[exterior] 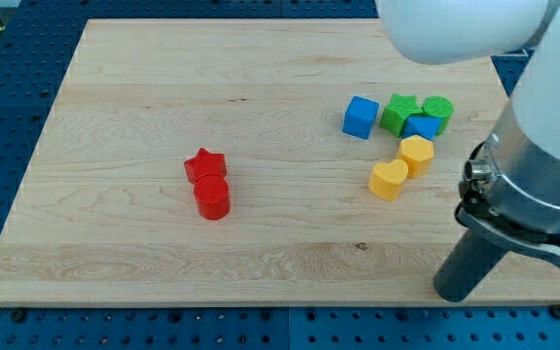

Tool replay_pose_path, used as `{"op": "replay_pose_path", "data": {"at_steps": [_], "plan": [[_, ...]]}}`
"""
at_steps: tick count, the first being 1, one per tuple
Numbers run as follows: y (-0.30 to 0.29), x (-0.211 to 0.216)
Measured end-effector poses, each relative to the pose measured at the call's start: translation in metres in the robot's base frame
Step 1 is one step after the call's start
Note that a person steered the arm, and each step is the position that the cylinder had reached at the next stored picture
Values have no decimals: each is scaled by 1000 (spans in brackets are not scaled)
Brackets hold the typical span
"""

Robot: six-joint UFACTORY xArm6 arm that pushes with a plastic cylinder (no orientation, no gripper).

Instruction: Push the green circle towards the top left of the blue cube

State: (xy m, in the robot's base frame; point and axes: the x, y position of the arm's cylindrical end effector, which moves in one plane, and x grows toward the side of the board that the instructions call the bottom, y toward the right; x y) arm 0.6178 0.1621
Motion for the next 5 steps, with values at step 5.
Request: {"op": "replay_pose_path", "data": {"at_steps": [5], "plan": [[133,-108]]}}
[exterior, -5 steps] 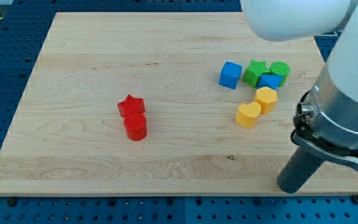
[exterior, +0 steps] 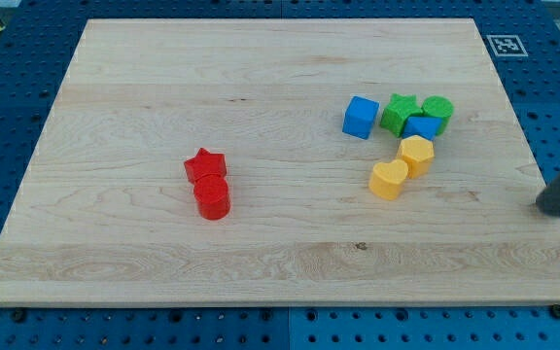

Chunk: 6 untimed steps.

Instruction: Push the green circle towards the top left of the blue cube

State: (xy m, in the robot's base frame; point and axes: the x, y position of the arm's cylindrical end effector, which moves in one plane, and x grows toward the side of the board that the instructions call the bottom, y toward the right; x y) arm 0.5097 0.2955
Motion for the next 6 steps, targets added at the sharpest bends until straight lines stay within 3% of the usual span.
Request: {"op": "replay_pose_path", "data": {"at_steps": [1,2,6], "plan": [[2,-51],[0,-76],[-42,-85]]}}
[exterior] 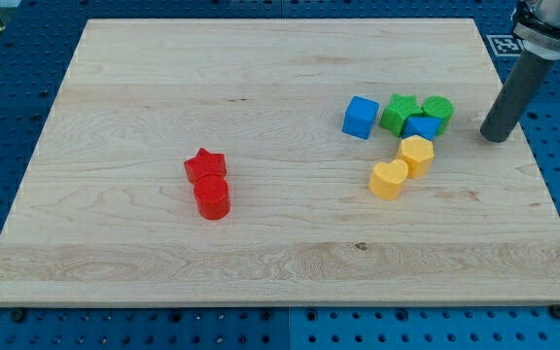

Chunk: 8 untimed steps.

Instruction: Push the green circle towards the top left of the blue cube

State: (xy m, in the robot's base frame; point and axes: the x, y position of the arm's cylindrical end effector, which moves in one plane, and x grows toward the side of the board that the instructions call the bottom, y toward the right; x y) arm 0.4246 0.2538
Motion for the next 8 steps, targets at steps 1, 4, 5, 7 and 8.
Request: {"op": "replay_pose_path", "data": {"at_steps": [1,4,5,7,8], "plan": [[-16,0],[-71,-43],[-80,-61],[-49,-54],[-45,-62]]}}
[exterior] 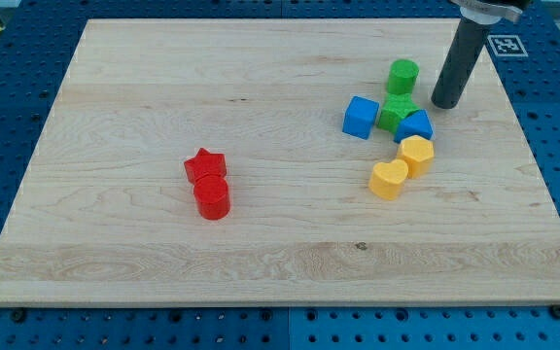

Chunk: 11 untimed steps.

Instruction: Push the green circle towards the top left of the blue cube

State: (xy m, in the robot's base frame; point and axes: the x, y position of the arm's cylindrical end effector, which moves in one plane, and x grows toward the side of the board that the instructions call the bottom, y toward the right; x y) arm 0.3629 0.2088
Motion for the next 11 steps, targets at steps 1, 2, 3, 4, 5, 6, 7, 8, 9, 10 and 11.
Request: {"op": "replay_pose_path", "data": {"at_steps": [1,2,3,4,5,6,7,8,9,10,11], "plan": [[-3,-26],[-43,-27],[-82,-27],[-97,-29],[-73,-38],[-83,-40],[-118,-40],[-120,-40],[-120,-48],[-115,-76],[-115,-79]]}}
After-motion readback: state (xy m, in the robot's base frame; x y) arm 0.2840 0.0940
